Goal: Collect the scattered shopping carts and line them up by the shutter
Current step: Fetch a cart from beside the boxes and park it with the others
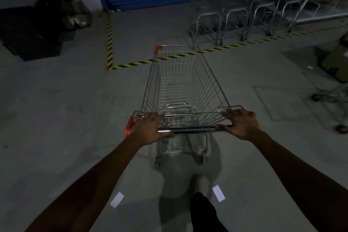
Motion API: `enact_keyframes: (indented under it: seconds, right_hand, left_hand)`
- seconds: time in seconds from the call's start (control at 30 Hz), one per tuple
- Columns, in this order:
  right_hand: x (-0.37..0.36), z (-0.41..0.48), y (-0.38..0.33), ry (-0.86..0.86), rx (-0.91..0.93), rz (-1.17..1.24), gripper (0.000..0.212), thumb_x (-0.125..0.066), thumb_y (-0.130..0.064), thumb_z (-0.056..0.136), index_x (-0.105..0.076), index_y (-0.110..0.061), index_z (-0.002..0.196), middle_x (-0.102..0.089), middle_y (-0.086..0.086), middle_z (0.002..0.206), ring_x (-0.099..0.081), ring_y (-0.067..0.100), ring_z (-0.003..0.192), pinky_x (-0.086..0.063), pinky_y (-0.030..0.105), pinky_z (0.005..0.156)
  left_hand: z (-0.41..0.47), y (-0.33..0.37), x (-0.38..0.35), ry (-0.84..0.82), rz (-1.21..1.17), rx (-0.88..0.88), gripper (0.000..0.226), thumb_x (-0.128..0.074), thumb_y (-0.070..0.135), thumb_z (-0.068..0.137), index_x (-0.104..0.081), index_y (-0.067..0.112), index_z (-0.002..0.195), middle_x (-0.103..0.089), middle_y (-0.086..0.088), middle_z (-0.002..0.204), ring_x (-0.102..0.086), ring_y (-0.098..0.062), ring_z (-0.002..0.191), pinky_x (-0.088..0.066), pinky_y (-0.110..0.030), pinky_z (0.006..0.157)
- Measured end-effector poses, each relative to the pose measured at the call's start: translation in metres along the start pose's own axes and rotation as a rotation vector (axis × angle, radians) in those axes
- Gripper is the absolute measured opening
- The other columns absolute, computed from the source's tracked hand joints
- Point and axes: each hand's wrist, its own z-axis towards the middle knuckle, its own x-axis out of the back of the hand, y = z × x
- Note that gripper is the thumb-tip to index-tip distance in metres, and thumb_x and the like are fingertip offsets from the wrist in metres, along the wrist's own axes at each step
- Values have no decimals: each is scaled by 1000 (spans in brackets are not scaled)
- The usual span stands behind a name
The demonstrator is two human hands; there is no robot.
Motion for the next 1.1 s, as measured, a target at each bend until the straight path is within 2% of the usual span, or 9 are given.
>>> enact_keyframes:
  seconds: [0.17, 0.3, 0.33, 0.43, 0.63, 0.77, 0.9, 1.0, 1.1]
  right_hand:
    - [27, 120, 43, -2, 52, 6, 104, -10, -103, 67, -32, -47, 151, -35, -14, 160, -33, 19, 145, -27, 49, 111]
    - [60, 201, 67, -26, 131, 8, 101, -25, -99, 70, -33, -41, 153, -35, -10, 160, -33, 20, 144, -24, 46, 111]
    - [67, 223, 72, -32, 144, 21, 105, -23, -100, 68, -33, -40, 153, -35, -8, 160, -33, 21, 144, -23, 46, 111]
    - [77, 289, 87, -48, 186, -22, 128, 1, -106, 51, -32, -38, 154, -32, -7, 161, -33, 23, 143, -23, 46, 109]
    - [95, 412, 106, -23, 217, -55, 137, 12, -106, 44, -34, -38, 153, -28, -9, 163, -32, 21, 144, -23, 46, 109]
    - [110, 490, 109, -22, 209, -56, 135, 13, -106, 44, -31, -40, 154, -25, -11, 164, -29, 21, 146, -22, 47, 110]
    - [124, 580, 119, 11, 192, -23, 139, 13, -107, 41, -42, -39, 149, -29, -13, 162, -29, 18, 146, -21, 46, 112]
    - [141, 647, 124, 30, 189, 0, 135, 6, -109, 42, -50, -39, 144, -33, -13, 161, -33, 19, 144, -24, 45, 111]
    - [164, 710, 128, 18, 176, 6, 137, 6, -109, 39, -47, -41, 145, -30, -12, 162, -34, 20, 144, -24, 45, 111]
  left_hand:
    - [116, -10, 9, 25, -6, 65, 105, -29, 100, 69, -34, 35, 152, -43, 4, 155, -40, -22, 141, -22, -54, 117]
    - [199, -18, 23, 12, -34, 128, 112, -23, 103, 63, -35, 33, 151, -43, 3, 154, -41, -22, 140, -27, -54, 115]
    - [219, -20, 28, 17, -48, 144, 117, -19, 105, 60, -35, 33, 151, -42, 2, 154, -40, -23, 140, -28, -53, 115]
    - [277, -30, 43, -10, -34, 167, 129, -9, 108, 51, -31, 32, 153, -38, 2, 157, -35, -23, 143, -27, -53, 116]
    - [391, -68, 62, -17, -33, 229, 123, -14, 109, 53, -29, 39, 153, -37, 6, 157, -33, -20, 144, -26, -57, 115]
    - [468, -97, 76, 1, -20, 208, 126, -13, 109, 51, -32, 36, 152, -40, 3, 156, -37, -22, 142, -28, -54, 115]
    - [552, -128, 94, 0, -27, 199, 128, -12, 107, 51, -31, 34, 153, -39, 1, 156, -37, -24, 142, -29, -53, 115]
    - [617, -152, 107, 14, -20, 200, 124, -16, 107, 52, -32, 35, 152, -42, 2, 154, -39, -23, 140, -31, -53, 113]
    - [680, -172, 122, -2, -25, 206, 114, -28, 104, 60, -33, 34, 151, -44, 2, 152, -41, -24, 139, -32, -53, 112]
